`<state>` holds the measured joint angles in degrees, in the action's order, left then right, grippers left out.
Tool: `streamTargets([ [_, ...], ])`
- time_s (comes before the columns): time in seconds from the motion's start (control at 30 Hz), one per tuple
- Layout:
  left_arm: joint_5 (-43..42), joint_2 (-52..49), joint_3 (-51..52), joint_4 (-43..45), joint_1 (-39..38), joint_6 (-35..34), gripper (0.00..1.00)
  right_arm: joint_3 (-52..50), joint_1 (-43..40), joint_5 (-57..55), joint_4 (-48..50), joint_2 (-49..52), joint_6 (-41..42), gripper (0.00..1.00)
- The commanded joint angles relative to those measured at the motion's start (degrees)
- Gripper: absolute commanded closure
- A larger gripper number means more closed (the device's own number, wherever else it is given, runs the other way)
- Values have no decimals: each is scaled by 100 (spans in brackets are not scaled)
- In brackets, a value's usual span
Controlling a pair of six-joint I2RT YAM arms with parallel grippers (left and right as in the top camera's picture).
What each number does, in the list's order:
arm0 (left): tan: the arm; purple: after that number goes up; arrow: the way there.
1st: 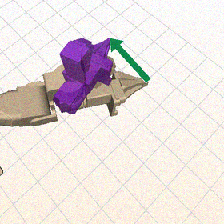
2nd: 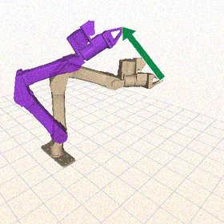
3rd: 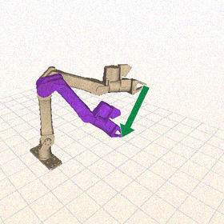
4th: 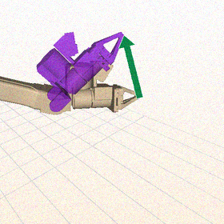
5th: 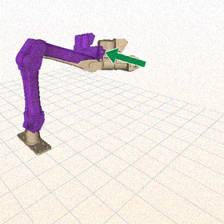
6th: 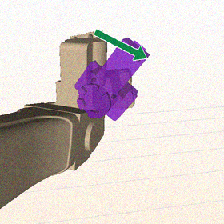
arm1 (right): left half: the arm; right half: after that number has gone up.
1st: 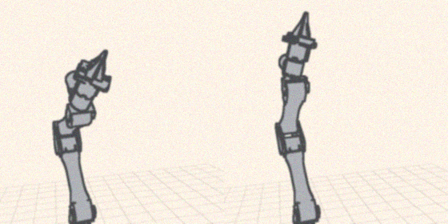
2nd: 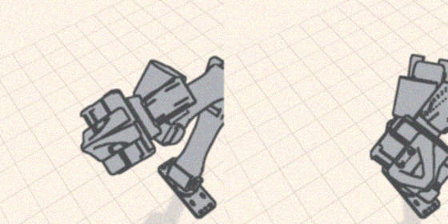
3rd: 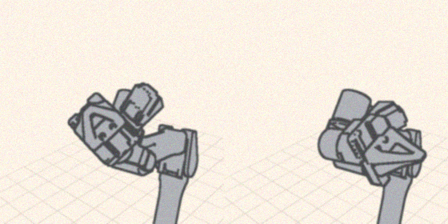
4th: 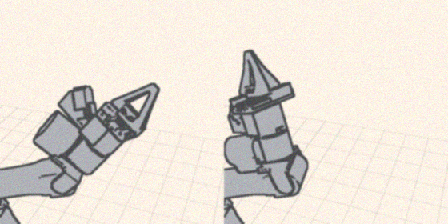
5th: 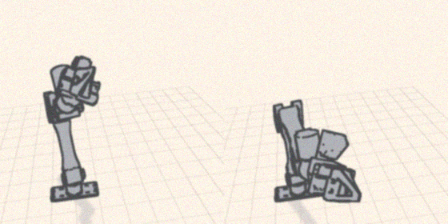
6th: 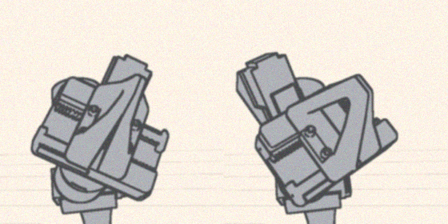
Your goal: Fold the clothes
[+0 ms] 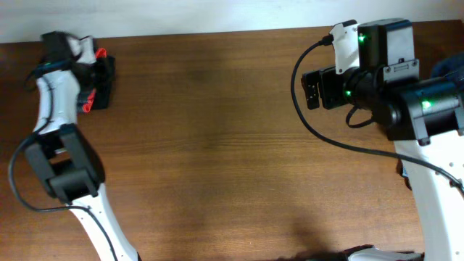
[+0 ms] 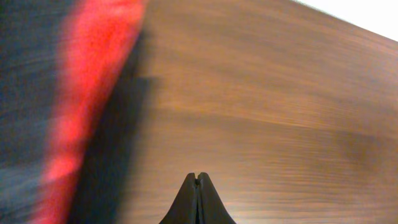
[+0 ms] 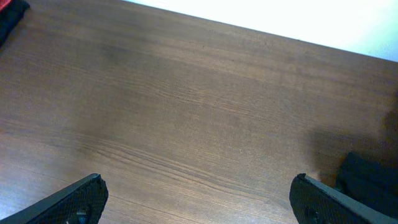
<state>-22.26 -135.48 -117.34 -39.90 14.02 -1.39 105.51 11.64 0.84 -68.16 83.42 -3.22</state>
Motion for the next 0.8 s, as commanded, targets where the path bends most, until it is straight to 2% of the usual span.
streamTargets([
  [0.0,74,459,-70,83,-522,-33,100,-13,35,-94,2,-326,2,1],
  [0.13,267,522,-70,136,-955,-33,100,-13,35,-94,2,-461,2,1],
  [0.17,264,522,-70,175,-1029,-33,96,-13,35,-94,2,-492,2,1],
  [0.23,262,522,-70,240,-1145,-33,73,-13,35,-94,2,-557,2,1],
  [0.27,264,522,-70,275,-1180,-33,53,-13,35,-94,2,-597,2,1],
  [0.33,262,522,-70,330,-1202,-35,23,-13,35,-94,2,-691,2,1],
  [0.37,262,522,-70,352,-1200,-35,1,-13,35,-94,2,-741,2,1],
  [0.77,262,522,-68,356,-1204,-33,1,-13,35,-94,2,-1102,2,1],
])
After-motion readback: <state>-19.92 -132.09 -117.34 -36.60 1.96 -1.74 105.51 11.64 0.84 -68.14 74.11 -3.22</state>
